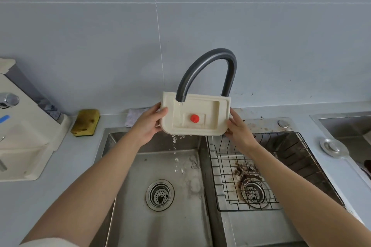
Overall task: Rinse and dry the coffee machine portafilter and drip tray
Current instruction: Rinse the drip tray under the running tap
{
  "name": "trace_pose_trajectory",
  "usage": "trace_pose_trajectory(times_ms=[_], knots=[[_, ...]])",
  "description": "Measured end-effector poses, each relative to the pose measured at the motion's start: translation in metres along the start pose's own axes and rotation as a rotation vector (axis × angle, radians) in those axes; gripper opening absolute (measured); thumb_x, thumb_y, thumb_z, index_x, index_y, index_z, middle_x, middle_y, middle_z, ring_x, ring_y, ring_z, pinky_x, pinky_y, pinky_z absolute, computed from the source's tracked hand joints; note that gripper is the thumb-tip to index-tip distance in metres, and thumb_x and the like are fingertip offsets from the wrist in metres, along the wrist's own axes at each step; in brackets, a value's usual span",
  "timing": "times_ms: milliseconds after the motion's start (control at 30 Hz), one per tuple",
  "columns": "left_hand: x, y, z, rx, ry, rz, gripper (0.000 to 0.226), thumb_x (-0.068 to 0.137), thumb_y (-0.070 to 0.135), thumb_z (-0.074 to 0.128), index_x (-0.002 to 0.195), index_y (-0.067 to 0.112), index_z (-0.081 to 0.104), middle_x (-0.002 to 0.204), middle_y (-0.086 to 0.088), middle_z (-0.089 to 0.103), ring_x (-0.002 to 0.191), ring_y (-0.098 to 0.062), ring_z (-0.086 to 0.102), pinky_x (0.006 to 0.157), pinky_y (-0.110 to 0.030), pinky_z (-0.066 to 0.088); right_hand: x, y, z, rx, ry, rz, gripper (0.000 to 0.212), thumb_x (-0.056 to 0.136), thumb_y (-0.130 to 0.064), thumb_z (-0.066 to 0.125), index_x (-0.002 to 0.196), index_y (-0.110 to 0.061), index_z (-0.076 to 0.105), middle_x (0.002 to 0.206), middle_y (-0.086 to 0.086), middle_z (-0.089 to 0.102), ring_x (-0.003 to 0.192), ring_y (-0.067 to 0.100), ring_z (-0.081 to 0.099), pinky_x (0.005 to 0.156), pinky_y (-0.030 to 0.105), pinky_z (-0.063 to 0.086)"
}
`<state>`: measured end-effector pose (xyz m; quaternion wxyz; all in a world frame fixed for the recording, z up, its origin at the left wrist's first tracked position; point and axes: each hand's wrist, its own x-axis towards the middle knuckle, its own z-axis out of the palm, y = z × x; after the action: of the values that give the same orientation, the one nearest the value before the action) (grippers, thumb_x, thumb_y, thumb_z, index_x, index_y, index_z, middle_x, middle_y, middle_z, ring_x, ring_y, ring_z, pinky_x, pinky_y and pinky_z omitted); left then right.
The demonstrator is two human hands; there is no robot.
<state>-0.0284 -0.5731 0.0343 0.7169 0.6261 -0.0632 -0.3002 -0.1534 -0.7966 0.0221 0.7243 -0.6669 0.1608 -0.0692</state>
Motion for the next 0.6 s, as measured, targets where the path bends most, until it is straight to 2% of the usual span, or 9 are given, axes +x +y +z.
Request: trace_pose_trajectory(times_ms=[67,200,367,433,533,600], knots=[[-0.001,0.006,0.002,0.047,0.004,-0.008,0.042,0.093,0.018,0.050,0.134,0.018,0.045,0.107,0.001,0.063,0.095,-0.017,0.060,0.077,-0.032,0.048,0.001,0.005,0.000,0.051,0.018,0.019,0.041,0.099,-0.004,0.029,0.130,-0.030,0.037,0.104,-0.001,0.057,0.090,0.015,0.056,0.074,0.023,0.055],[-0.002,0.015,0.010,0.131,0.006,-0.035,0.042,0.092,0.020,0.052,0.134,0.018,0.046,0.115,-0.004,0.062,0.096,-0.019,0.061,0.073,-0.032,0.051,0.002,0.018,-0.004,0.106,0.035,0.055,0.045,0.099,-0.006,0.030,0.142,-0.023,0.033,0.113,0.011,0.053,0.090,0.019,0.056,0.083,0.031,0.052],[-0.002,0.019,0.013,0.219,0.029,-0.065,0.042,0.091,0.021,0.055,0.132,0.018,0.048,0.109,-0.004,0.063,0.092,-0.020,0.061,0.077,-0.035,0.052,-0.003,0.028,0.001,0.195,0.066,0.129,0.045,0.098,-0.004,0.031,0.140,-0.021,0.037,0.113,0.008,0.057,0.095,0.019,0.058,0.083,0.031,0.052],[-0.004,0.021,0.010,0.247,0.042,-0.071,0.041,0.091,0.021,0.055,0.131,0.017,0.049,0.110,-0.004,0.063,0.094,-0.021,0.061,0.076,-0.035,0.053,-0.004,0.032,0.006,0.215,0.065,0.137,0.044,0.098,-0.003,0.032,0.137,-0.019,0.040,0.115,0.008,0.057,0.097,0.020,0.058,0.087,0.034,0.051],[-0.008,0.025,0.005,0.275,0.071,-0.071,0.040,0.091,0.022,0.054,0.131,0.016,0.050,0.111,-0.006,0.063,0.097,-0.023,0.061,0.077,-0.035,0.053,-0.005,0.034,0.016,0.236,0.062,0.149,0.041,0.097,-0.002,0.032,0.130,-0.023,0.045,0.105,0.003,0.060,0.097,0.022,0.056,0.094,0.040,0.046],[-0.012,0.027,0.001,0.294,0.099,-0.079,0.041,0.091,0.022,0.055,0.131,0.014,0.050,0.114,-0.006,0.063,0.103,-0.025,0.059,0.080,-0.036,0.052,-0.006,0.033,0.023,0.228,0.053,0.156,0.040,0.097,-0.003,0.032,0.129,-0.024,0.046,0.105,0.003,0.060,0.096,0.022,0.056,0.089,0.037,0.048]])
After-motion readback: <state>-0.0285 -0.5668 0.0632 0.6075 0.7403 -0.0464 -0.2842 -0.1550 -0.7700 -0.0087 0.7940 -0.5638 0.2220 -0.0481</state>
